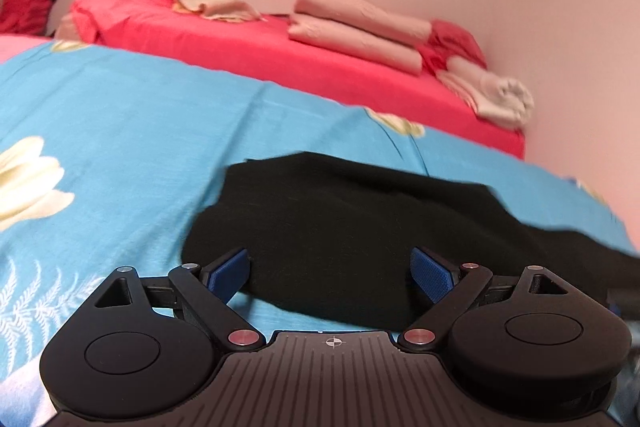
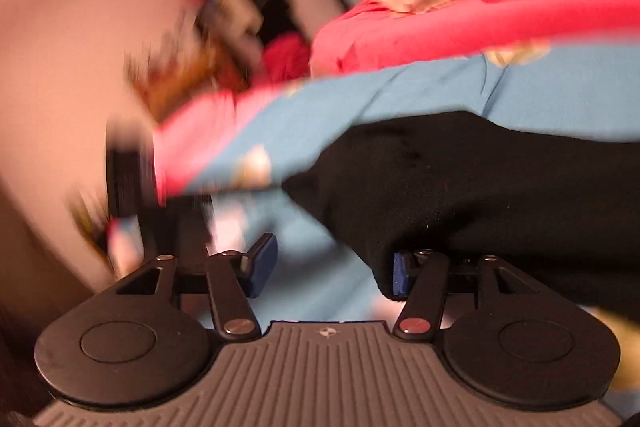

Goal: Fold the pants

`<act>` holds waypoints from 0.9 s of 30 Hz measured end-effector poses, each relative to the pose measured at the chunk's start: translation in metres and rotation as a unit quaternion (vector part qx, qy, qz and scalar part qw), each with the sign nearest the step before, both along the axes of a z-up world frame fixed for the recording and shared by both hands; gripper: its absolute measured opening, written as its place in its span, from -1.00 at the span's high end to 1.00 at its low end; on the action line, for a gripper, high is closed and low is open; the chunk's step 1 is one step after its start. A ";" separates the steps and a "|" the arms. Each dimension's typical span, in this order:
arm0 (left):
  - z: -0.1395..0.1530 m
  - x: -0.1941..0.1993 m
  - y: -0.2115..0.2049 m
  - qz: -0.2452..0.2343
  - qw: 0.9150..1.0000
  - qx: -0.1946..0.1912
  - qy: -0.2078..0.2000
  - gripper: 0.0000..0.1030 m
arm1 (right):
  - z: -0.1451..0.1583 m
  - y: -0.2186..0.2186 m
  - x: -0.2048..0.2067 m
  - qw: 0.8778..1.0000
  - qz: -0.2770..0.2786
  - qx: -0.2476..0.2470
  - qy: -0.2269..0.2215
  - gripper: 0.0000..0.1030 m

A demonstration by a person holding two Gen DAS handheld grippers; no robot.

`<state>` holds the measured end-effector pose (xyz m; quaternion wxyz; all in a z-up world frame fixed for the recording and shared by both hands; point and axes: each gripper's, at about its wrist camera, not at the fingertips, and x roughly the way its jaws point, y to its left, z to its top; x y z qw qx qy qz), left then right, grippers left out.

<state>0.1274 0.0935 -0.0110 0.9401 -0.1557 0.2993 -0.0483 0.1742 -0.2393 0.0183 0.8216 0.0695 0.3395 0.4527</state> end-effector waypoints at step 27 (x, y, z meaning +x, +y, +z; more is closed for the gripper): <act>-0.010 -0.038 0.034 0.016 0.997 -0.065 0.035 -1.00 | -0.001 0.218 0.104 0.955 0.011 -0.246 -0.164 -0.20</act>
